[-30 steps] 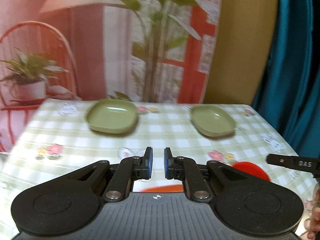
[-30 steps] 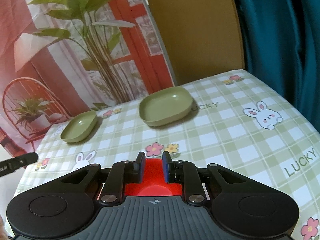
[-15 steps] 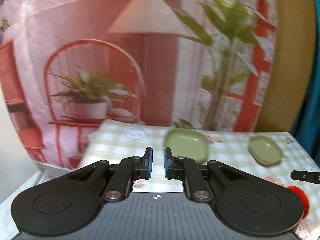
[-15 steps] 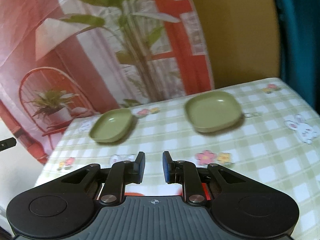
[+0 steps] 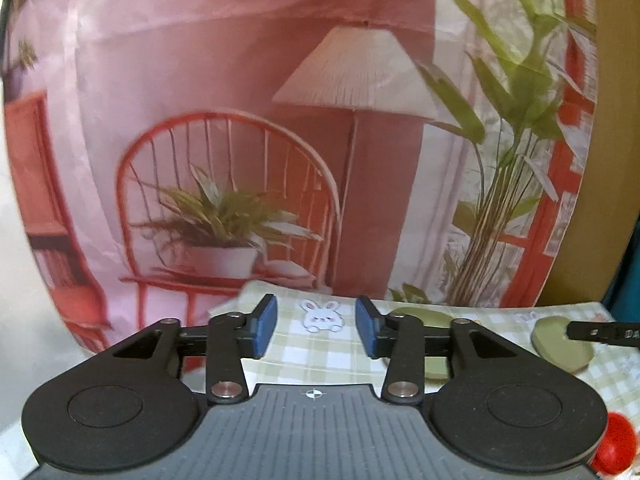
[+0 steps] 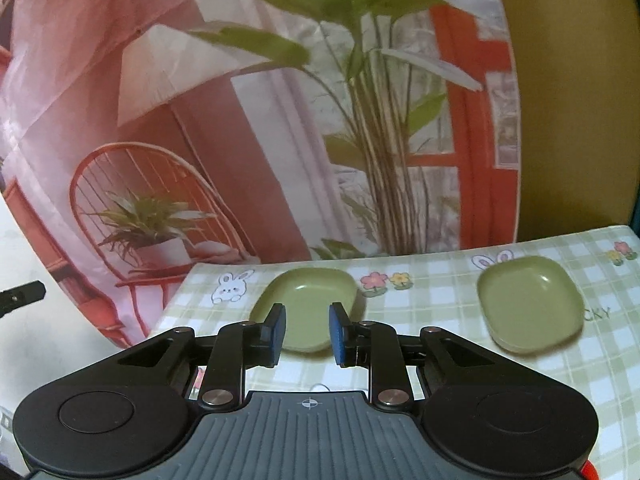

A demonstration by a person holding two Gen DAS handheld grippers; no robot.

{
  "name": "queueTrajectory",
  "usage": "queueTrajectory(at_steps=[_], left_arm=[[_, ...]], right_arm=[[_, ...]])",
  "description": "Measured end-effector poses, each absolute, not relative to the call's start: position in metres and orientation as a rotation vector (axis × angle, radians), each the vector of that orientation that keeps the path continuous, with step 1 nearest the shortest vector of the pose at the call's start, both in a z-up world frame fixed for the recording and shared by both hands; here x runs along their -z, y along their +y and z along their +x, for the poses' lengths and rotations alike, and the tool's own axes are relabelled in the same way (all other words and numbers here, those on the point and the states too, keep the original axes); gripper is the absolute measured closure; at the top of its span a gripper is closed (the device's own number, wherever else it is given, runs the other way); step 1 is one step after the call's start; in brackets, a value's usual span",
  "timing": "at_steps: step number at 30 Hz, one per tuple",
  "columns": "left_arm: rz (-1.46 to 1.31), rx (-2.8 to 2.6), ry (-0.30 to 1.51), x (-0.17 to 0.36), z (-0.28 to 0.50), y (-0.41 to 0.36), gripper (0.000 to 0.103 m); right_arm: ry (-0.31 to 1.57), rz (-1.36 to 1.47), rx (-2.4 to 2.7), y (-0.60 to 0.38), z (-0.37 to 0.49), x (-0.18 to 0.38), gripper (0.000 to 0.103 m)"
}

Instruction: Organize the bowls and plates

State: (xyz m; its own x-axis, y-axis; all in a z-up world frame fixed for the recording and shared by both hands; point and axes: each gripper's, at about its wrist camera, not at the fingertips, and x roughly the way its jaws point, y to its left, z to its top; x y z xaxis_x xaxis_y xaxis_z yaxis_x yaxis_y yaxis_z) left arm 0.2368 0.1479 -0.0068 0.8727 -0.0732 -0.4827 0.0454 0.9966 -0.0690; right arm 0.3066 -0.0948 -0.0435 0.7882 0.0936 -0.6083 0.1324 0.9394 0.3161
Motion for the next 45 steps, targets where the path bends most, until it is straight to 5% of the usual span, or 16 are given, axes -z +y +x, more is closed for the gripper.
queueTrajectory(at_steps=[20, 40, 45], left_arm=[[-0.076, 0.178, 0.697, 0.137, 0.395, 0.099, 0.053], [-0.101, 0.218, 0.811, 0.205, 0.441, 0.080, 0.053], [-0.109, 0.238, 0.808, 0.211, 0.440, 0.074, 0.054]], right_arm=[[0.794, 0.313, 0.084, -0.111, 0.440, 0.124, 0.079], [0.971, 0.431, 0.133, -0.133, 0.482, 0.207, 0.075], [0.983, 0.454, 0.126, -0.130, 0.478, 0.216, 0.082]])
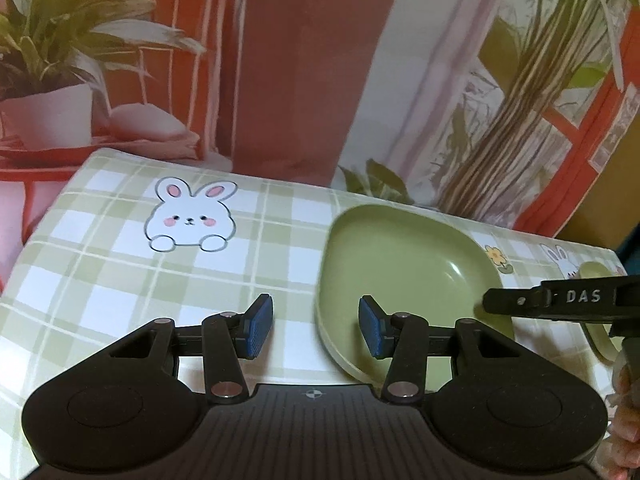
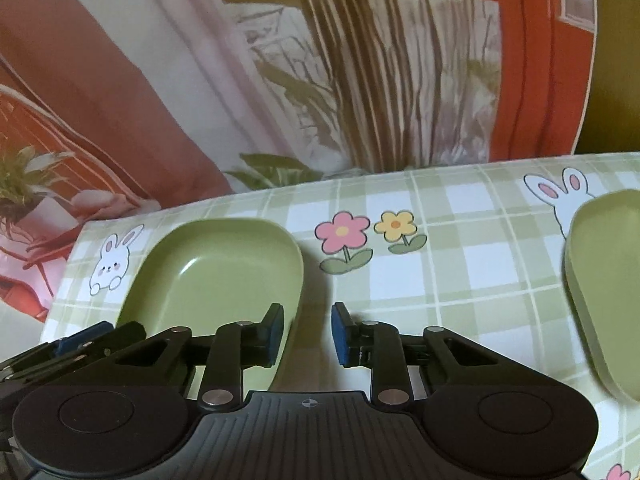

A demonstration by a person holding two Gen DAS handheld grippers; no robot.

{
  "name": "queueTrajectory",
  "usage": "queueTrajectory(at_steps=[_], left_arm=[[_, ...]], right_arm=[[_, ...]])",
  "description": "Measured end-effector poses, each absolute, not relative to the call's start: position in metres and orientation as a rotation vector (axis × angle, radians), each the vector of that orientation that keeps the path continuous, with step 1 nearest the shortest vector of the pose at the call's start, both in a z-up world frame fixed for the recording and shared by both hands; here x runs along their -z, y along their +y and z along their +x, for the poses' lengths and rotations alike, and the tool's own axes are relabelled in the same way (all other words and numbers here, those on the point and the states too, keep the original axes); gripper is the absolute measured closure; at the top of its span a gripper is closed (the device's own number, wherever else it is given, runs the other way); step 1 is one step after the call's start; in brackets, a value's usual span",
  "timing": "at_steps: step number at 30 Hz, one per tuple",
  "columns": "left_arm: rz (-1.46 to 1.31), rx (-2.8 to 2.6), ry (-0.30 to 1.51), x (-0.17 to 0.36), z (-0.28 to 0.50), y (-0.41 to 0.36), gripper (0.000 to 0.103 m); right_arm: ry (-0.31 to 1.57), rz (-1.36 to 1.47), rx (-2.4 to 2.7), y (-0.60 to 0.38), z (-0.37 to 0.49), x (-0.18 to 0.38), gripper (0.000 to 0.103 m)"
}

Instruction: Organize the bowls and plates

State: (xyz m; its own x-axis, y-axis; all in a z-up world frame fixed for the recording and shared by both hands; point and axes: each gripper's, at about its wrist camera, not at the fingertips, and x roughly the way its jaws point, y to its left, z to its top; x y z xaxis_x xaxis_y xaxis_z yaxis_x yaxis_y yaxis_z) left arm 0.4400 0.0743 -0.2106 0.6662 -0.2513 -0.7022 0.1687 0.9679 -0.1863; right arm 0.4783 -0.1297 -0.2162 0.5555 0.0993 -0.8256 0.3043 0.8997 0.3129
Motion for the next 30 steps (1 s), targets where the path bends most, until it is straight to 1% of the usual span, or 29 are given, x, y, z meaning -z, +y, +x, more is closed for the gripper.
queueTrajectory(at_steps=[1, 2, 4, 6, 7, 9, 10, 11, 18, 30], left_arm=[[-0.103, 0.239, 0.815, 0.212, 0.441, 0.072, 0.054], [-0.091, 0.234, 0.827, 0.213, 0.443, 0.070, 0.058], [-0.083, 0.226, 0.832, 0.215, 0.444, 0.068, 0.062], [-0.086, 0.237, 0.837, 0.217, 0.443, 0.068, 0.071], [-0.076, 0.230, 0.835, 0.217, 0.442, 0.067, 0.079], [-0.068, 0.228, 0.833, 0.218, 0.440, 0.065, 0.085], [-0.074, 0.237, 0.834, 0.218, 0.440, 0.065, 0.088], [-0.070, 0.236, 0.831, 0.218, 0.438, 0.063, 0.088], [-0.056, 0.213, 0.821, 0.209, 0.427, 0.067, 0.089], [-0.036, 0.158, 0.745, 0.153, 0.383, 0.079, 0.088]], right_arm=[[0.991, 0.472, 0.120, -0.131, 0.479, 0.218, 0.083], [0.989, 0.479, 0.116, -0.130, 0.479, 0.218, 0.084], [0.983, 0.464, 0.113, -0.129, 0.478, 0.218, 0.084], [0.991, 0.464, 0.108, -0.128, 0.478, 0.221, 0.086], [0.988, 0.469, 0.105, -0.128, 0.477, 0.222, 0.086], [0.980, 0.462, 0.101, -0.126, 0.477, 0.221, 0.088], [0.977, 0.457, 0.099, -0.125, 0.477, 0.221, 0.093], [0.977, 0.457, 0.095, -0.123, 0.477, 0.220, 0.095], [0.963, 0.459, 0.078, -0.116, 0.472, 0.207, 0.095], [0.899, 0.445, 0.022, -0.089, 0.447, 0.150, 0.095]])
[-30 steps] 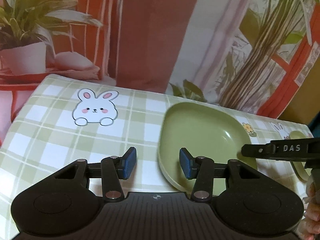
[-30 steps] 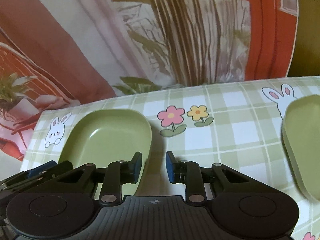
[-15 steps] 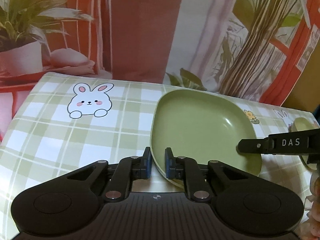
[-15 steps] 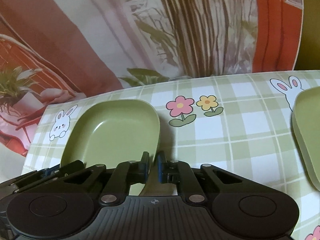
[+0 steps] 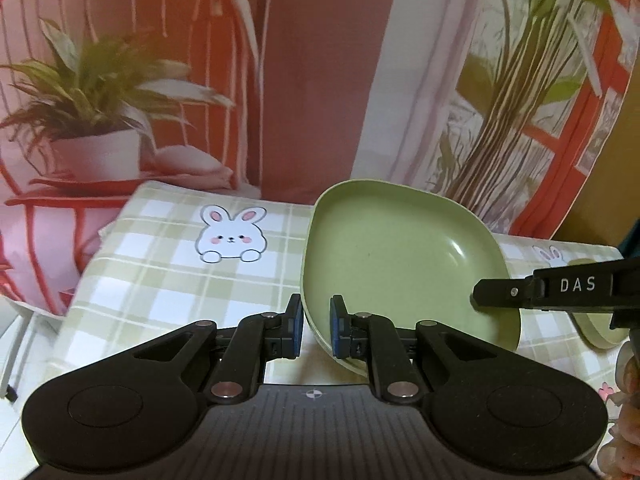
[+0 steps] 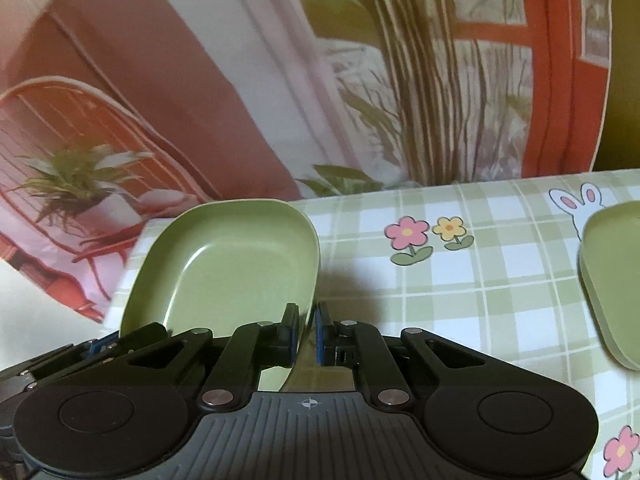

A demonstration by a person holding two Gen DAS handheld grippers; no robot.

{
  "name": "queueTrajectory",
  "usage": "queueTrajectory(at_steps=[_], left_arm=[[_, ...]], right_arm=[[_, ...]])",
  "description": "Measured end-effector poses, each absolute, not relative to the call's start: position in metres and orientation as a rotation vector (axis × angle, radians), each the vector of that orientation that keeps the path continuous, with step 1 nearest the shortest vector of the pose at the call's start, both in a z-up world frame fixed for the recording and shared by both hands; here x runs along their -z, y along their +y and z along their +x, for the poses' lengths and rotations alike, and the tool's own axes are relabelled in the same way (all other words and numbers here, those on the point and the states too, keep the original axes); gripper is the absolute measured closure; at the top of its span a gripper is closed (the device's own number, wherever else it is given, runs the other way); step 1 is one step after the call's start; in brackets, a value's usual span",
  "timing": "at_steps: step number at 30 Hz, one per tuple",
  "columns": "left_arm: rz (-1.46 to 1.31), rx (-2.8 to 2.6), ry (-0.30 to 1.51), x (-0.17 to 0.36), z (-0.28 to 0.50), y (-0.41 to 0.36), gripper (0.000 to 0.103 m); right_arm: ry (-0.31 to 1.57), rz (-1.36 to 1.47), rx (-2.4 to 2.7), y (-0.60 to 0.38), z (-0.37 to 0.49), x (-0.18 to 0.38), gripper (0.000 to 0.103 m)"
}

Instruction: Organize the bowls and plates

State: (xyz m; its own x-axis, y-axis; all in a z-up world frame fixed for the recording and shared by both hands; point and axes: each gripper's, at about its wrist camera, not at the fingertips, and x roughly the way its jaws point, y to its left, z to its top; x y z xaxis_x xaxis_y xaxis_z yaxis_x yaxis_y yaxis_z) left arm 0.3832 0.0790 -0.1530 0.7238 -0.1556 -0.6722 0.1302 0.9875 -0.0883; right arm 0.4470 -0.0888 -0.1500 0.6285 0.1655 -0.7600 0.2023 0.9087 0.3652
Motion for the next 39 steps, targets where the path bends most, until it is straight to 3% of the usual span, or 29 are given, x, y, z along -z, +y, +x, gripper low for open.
queueTrajectory(at_steps=[16, 39], left_arm=[[-0.076, 0.082, 0.678, 0.102, 0.302, 0.092, 0.088], [-0.120, 0.020, 0.614, 0.076, 0.182, 0.080, 0.087]], right_arm=[[0.834, 0.398, -0.087, -0.060, 0.390, 0.080, 0.095], [0.785, 0.424, -0.165, -0.054, 0.284, 0.071, 0.095]])
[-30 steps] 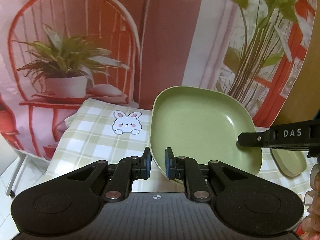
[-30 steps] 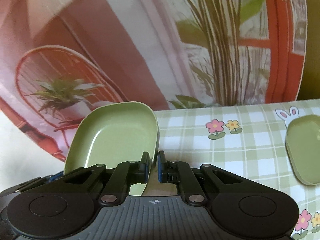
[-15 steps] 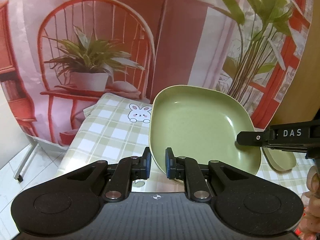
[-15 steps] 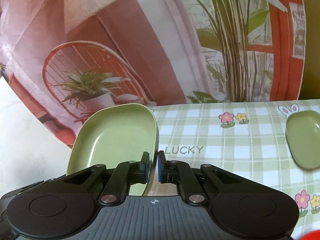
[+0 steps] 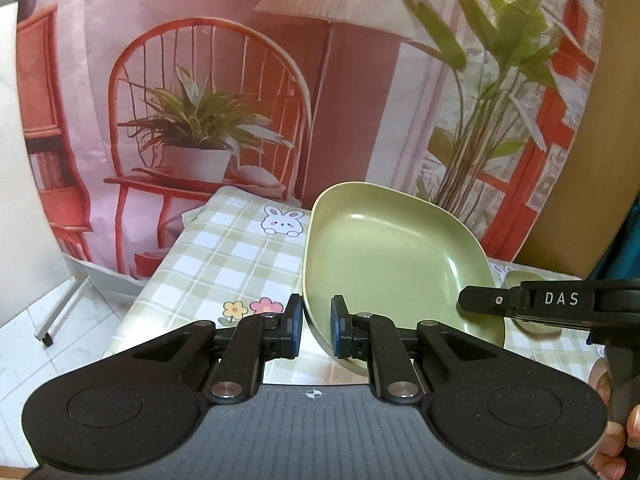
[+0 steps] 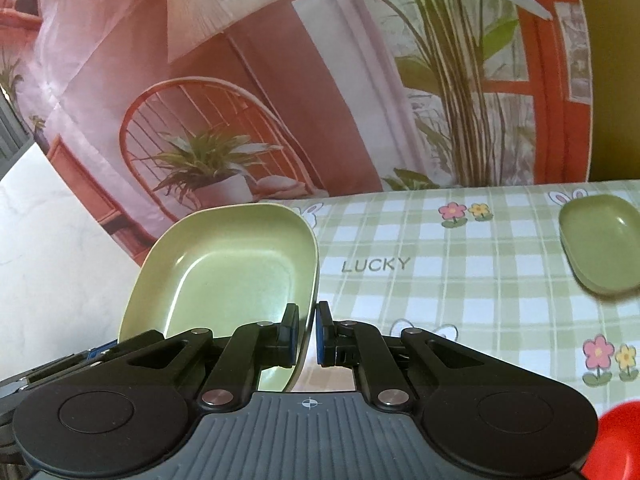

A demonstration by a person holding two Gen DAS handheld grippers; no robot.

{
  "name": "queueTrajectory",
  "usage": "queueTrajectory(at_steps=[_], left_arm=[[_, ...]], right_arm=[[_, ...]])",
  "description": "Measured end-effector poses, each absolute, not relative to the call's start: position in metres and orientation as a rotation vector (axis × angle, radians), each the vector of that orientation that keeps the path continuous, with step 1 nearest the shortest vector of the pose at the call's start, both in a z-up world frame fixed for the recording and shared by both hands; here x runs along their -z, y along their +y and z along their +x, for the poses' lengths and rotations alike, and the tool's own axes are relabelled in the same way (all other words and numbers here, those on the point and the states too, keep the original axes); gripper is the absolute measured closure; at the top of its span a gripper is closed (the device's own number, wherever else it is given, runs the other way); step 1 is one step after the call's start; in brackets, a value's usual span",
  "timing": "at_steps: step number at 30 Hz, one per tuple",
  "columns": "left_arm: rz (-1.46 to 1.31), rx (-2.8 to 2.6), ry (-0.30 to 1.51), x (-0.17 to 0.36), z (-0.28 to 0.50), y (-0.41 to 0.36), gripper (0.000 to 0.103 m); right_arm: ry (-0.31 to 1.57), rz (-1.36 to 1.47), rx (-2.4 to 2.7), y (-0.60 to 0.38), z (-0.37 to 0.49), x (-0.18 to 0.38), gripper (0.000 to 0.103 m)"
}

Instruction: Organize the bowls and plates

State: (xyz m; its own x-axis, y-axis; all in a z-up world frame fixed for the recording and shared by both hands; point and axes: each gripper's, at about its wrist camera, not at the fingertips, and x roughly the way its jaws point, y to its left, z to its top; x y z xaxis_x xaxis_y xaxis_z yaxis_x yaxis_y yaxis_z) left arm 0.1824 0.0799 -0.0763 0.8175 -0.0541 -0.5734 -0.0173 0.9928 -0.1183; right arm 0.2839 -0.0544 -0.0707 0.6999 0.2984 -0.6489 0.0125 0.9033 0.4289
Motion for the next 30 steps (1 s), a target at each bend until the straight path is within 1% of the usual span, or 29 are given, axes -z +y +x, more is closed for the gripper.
queueTrajectory(at_steps=[9, 19, 24, 30], left_arm=[[-0.145, 0.053, 0.620, 0.085, 0.149, 0.067, 0.087], [-0.153, 0.106, 0.665, 0.111, 0.128, 0.045, 0.086], [-0.137, 0.146, 0.700, 0.125, 0.124, 0.028, 0.086], [-0.104, 0.216, 0.787, 0.147, 0.123, 0.015, 0.086]], right_arm=[[0.782, 0.432, -0.149, -0.072, 0.246, 0.080, 0.095], [0.787, 0.400, -0.108, -0.092, 0.209, 0.096, 0.095], [0.794, 0.406, -0.073, -0.107, 0.195, 0.108, 0.094], [0.810, 0.423, -0.039, -0.125, 0.180, 0.126, 0.094]])
